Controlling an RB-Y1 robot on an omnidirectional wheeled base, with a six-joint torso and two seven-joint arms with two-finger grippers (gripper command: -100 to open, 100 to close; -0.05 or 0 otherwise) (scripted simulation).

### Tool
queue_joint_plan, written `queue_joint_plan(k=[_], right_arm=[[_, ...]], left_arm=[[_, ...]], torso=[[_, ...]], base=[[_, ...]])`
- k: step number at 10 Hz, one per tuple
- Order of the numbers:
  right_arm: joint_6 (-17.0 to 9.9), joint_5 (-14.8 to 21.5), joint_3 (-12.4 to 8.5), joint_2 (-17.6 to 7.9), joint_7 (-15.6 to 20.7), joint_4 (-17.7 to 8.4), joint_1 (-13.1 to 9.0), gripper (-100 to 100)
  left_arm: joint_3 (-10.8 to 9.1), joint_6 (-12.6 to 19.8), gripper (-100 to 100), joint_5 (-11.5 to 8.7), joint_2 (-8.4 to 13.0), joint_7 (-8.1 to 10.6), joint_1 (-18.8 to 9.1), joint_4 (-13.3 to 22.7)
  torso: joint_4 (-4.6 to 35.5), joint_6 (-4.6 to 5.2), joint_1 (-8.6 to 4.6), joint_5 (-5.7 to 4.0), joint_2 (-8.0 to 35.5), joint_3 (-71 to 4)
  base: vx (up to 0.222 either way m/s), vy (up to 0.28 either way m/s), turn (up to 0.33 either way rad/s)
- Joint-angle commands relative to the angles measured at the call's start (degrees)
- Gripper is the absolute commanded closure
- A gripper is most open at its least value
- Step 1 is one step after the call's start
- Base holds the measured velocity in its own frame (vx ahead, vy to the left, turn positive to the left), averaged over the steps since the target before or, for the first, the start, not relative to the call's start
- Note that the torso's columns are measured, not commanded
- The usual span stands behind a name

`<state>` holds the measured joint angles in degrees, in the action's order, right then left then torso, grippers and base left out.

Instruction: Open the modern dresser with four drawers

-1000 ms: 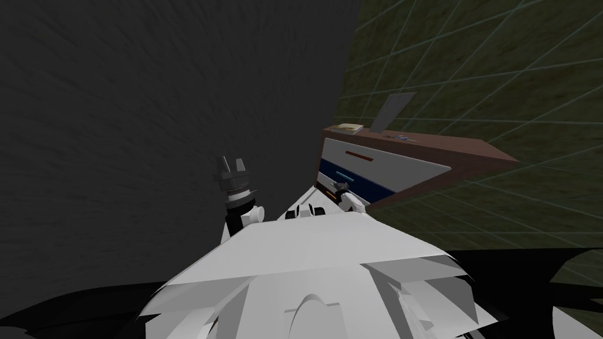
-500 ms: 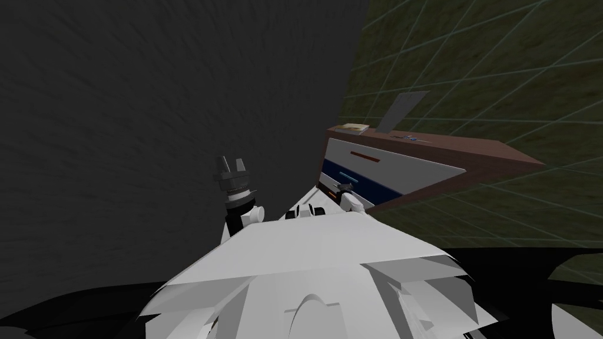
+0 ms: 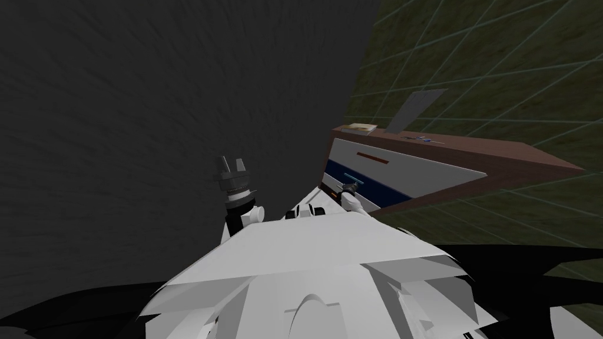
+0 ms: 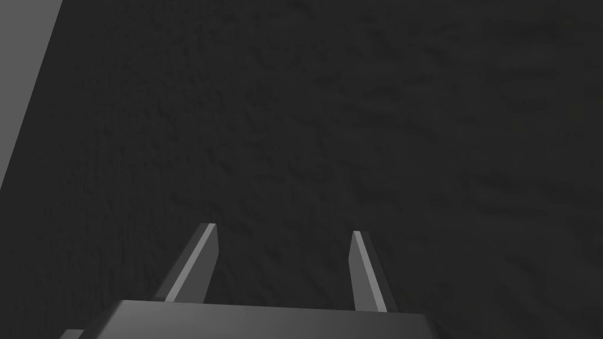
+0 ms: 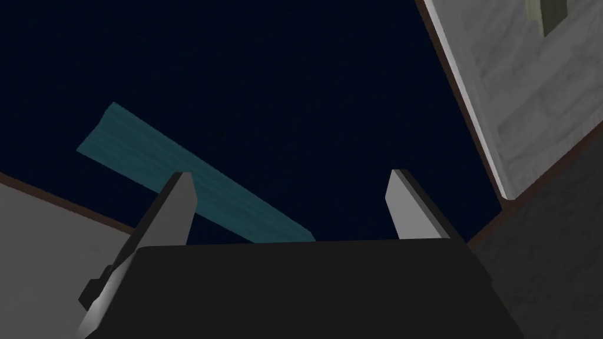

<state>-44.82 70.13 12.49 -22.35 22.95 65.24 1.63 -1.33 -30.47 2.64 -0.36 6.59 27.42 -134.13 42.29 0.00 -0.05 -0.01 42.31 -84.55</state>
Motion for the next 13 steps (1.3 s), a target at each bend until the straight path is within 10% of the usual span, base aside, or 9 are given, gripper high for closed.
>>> queue_joint_plan(k=[1,9,10,13], right_arm=[[-3.6,4.1,-0.1,-0.6,2.5,-3.8,-1.5,-100],[-7.0,8.9,0.2,-1.6,3.3,-8.8,-3.3,-100],[-7.0,8.9,0.2,-1.6,3.2,-8.8,-3.3,100],[-6.8,8.6,0.1,-1.5,4.2,-8.1,-3.6,100]], left_arm=[[0.0,0.0,0,0.0,0.0,0.0,0.0,0.0],[0.8,0.0,0,0.2,0.3,0.16,0.3,0.3],[0.79,0.0,0,0.2,0.3,0.16,0.3,0.3],[0.81,0.0,0,0.2,0.2,0.16,0.3,0.3]], torso=[[0.0,0.0,-0.01,-0.01,0.0,0.0],[0.0,-0.06,0.05,0.03,-0.3,-0.2],[0.0,0.01,0.05,-0.02,-0.2,-0.1],[-0.2,-0.13,-0.08,-0.43,-0.2,0.0]], base=[[0.007,0.033,0.038],[0.015,-0.006,0.017],[0.003,-0.009,-0.006],[-0.093,0.128,-0.029]])
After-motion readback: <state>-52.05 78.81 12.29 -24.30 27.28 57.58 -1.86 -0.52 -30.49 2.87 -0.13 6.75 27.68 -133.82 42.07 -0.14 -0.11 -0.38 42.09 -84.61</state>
